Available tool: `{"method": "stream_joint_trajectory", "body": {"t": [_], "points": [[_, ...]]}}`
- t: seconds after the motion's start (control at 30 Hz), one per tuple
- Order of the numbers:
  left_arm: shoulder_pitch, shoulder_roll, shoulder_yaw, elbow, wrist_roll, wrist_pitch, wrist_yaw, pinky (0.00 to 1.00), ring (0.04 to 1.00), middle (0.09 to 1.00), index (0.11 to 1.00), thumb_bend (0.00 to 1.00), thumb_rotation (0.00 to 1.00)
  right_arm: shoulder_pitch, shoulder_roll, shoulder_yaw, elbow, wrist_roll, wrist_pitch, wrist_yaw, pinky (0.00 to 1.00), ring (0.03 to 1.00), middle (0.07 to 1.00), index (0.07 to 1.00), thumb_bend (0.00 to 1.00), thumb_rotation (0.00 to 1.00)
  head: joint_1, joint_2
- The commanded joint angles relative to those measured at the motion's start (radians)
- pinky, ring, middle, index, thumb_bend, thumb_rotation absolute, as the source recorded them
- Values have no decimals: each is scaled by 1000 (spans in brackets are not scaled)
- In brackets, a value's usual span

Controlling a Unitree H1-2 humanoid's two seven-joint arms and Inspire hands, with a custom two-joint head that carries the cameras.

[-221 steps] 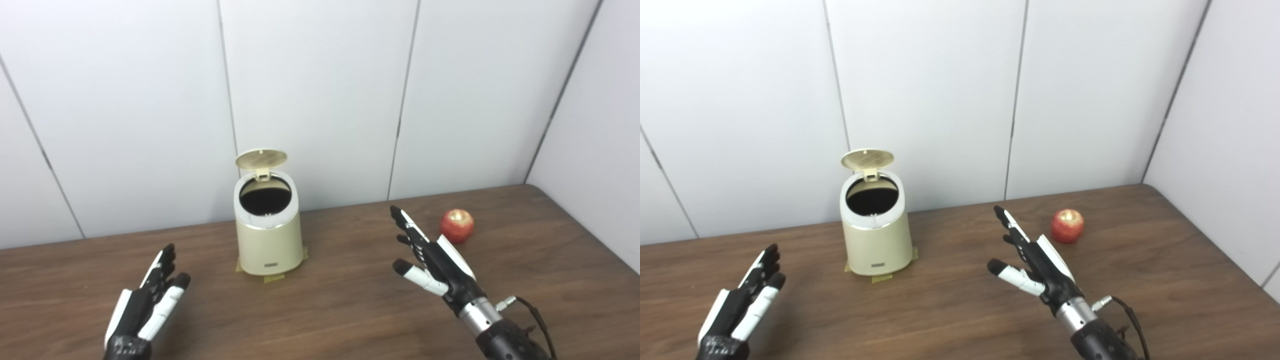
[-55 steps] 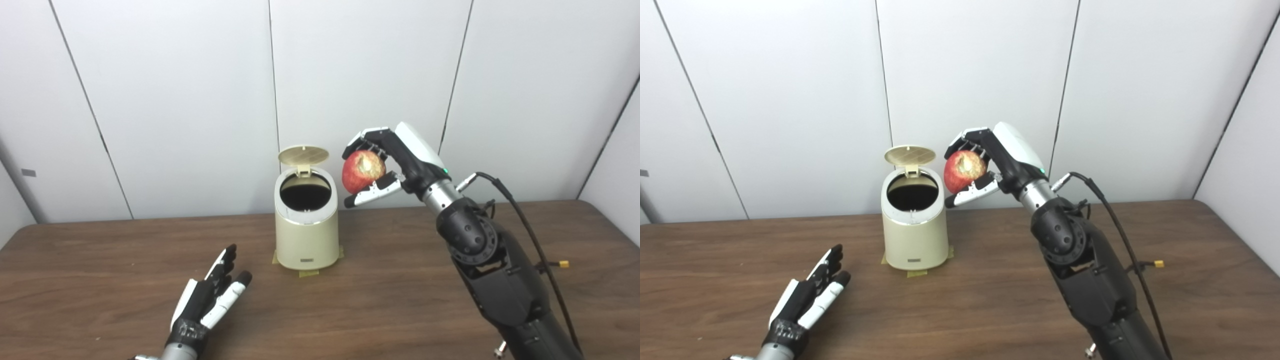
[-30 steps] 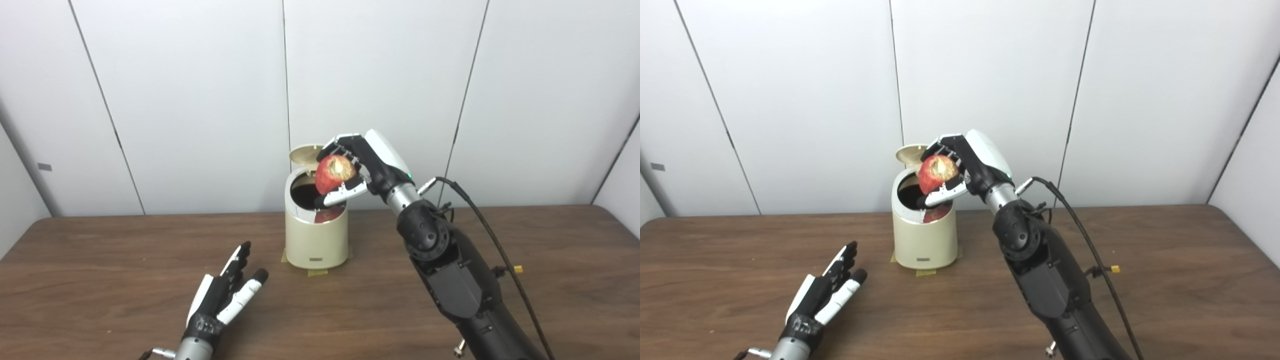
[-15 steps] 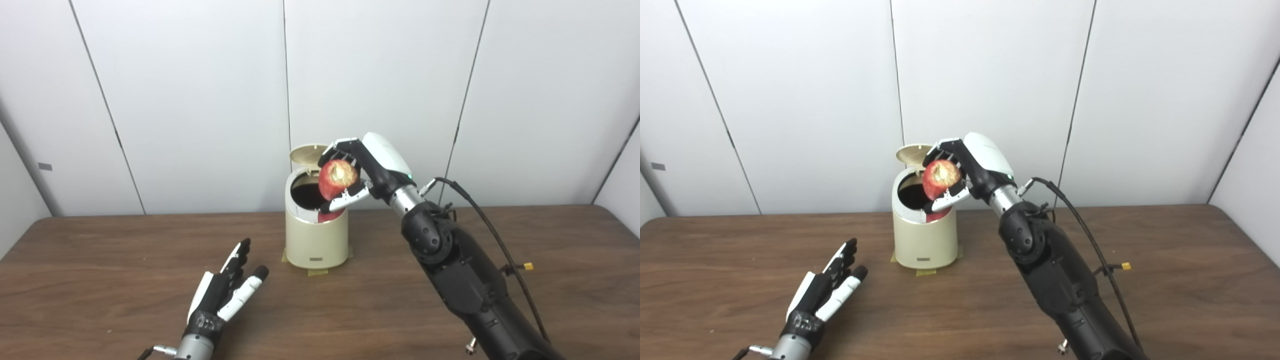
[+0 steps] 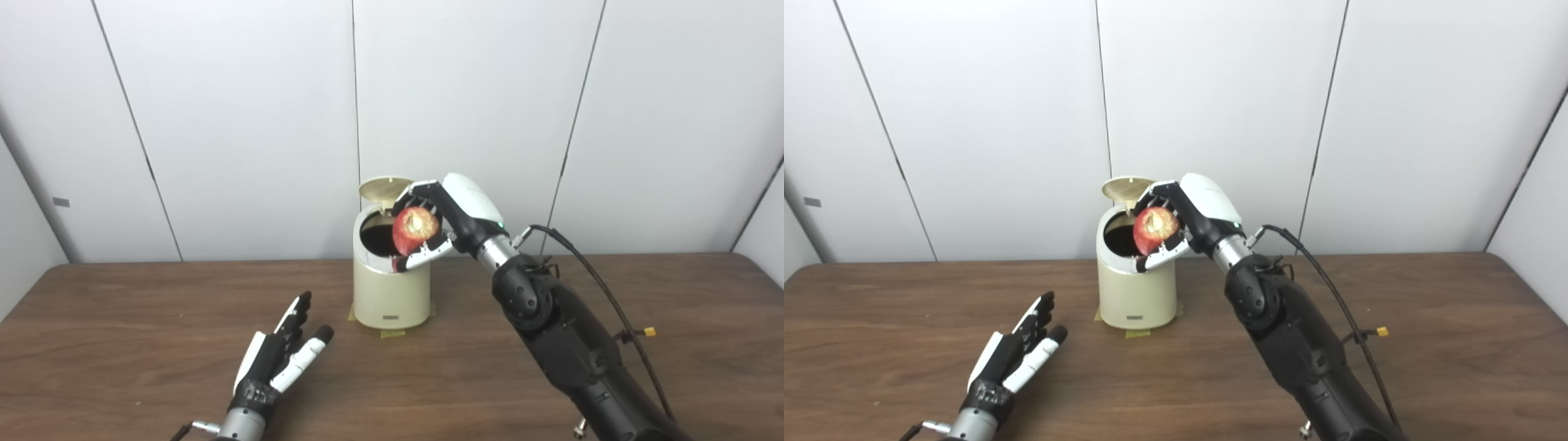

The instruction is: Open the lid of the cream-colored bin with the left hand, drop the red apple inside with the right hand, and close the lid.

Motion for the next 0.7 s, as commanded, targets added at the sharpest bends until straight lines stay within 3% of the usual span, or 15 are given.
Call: {"method": "stream_joint_trajectory", "body": {"t": [0.0,0.47,0.67], "points": [[-45,1,-2,-16,-1,-36,1,1000,1000,1000,1000,858,728,-76,1,-7,-5,-9,-28,-39,314,370,484,557,508,0,0,0],[-56,-2,-7,9,6,-54,7,1000,1000,1000,1000,863,732,-107,48,-1,92,-10,-53,-108,328,380,482,540,512,0,5,-9],[-58,-5,-7,10,3,-55,7,1000,1000,1000,1000,857,732,-113,39,25,94,-49,-23,-102,366,406,501,542,514,0,4,-10]]}}
